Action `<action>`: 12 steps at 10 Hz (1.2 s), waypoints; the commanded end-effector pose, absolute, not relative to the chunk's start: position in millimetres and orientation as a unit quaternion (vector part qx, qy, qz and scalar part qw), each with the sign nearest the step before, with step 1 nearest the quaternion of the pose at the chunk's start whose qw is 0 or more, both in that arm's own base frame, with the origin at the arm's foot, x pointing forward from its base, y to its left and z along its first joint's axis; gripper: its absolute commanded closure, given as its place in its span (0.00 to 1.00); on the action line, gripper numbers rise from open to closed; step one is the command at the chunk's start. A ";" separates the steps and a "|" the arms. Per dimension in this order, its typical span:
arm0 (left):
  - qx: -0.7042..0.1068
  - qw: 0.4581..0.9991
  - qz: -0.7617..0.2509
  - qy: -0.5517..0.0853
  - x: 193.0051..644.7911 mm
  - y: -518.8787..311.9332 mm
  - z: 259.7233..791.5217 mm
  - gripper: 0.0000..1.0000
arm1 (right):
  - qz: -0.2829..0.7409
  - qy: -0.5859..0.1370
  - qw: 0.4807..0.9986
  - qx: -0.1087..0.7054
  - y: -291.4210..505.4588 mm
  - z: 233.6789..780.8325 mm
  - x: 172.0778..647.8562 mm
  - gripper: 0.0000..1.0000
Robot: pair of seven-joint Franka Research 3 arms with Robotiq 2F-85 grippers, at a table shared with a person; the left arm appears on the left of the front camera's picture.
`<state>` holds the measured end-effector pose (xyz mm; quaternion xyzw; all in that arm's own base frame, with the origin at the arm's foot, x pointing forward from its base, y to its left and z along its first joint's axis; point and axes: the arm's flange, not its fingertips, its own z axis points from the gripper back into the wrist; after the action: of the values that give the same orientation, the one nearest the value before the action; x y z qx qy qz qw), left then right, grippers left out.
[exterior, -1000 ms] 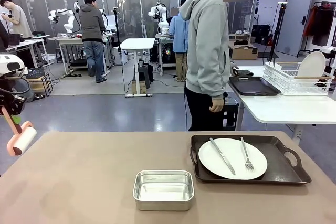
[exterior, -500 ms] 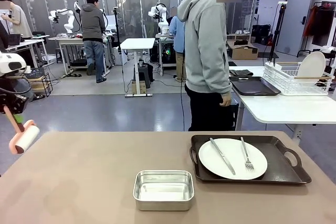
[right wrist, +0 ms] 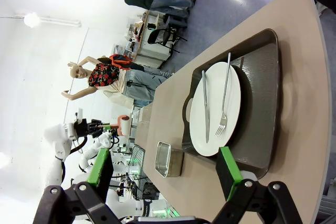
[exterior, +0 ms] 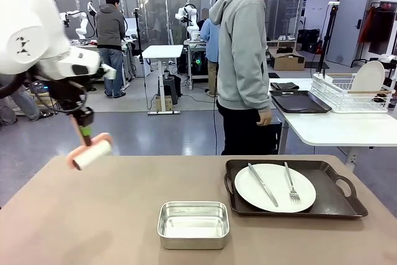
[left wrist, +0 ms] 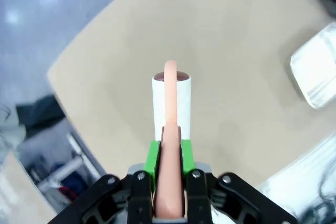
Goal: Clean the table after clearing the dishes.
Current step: Place the Lint Roller back on top of the Airtight Container.
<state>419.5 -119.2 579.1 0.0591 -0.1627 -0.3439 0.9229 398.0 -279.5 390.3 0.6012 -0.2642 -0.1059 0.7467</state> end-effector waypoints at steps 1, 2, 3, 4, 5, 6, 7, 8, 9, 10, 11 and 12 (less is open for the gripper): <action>0.037 0.871 -0.467 -0.152 391.3 -157.9 579.6 0.79 | -0.101 -0.262 0.748 0.601 -278.6 393.0 394.9 0.00; 0.021 0.825 -0.550 -0.130 379.0 -195.0 574.2 0.79 | -0.101 -0.262 0.748 0.601 -278.6 393.0 394.9 0.00; 0.001 0.789 -0.603 -0.119 370.3 -231.2 569.5 0.79 | -0.101 -0.262 0.748 0.601 -278.6 393.0 394.9 0.00; -0.017 0.762 -0.637 -0.111 364.1 -270.3 566.8 0.79 | -0.101 -0.262 0.748 0.601 -278.6 393.0 394.9 0.00; -0.016 0.756 -0.647 -0.101 358.8 -305.3 559.6 0.79 | -0.101 -0.262 0.748 0.601 -278.6 393.0 394.9 0.00; 0.030 0.732 -0.672 -0.108 363.2 -329.3 553.5 0.79 | -0.101 -0.262 0.748 0.601 -278.6 393.0 394.9 0.00; 0.018 0.718 -0.687 -0.113 369.6 -346.7 550.9 0.79 | -0.101 -0.262 0.748 0.601 -278.6 393.0 394.9 0.00; 0.010 0.717 -0.689 -0.102 373.8 -356.2 547.5 0.79 | -0.101 -0.262 0.748 0.601 -278.6 393.0 394.9 0.00; 0.004 0.722 -0.687 -0.090 377.1 -355.9 546.1 0.79 | -0.101 -0.262 0.748 0.601 -278.6 393.0 394.9 0.00; 0.002 0.725 -0.681 -0.100 357.3 -359.4 537.5 0.79 | -0.101 -0.262 0.748 0.601 -278.6 393.0 394.9 0.00; 0.002 0.725 -0.681 -0.100 357.3 -359.4 537.5 0.79 | -0.101 -0.262 0.748 0.601 -278.6 393.0 394.9 0.00; 0.002 0.725 -0.681 -0.100 357.3 -359.4 537.5 0.79 | -0.101 -0.262 0.748 0.601 -278.6 393.0 394.9 0.00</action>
<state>366.8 -366.0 536.6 0.0016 -0.0976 -0.6827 0.7242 397.9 -279.6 390.4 0.6012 -0.2643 -0.1058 0.7467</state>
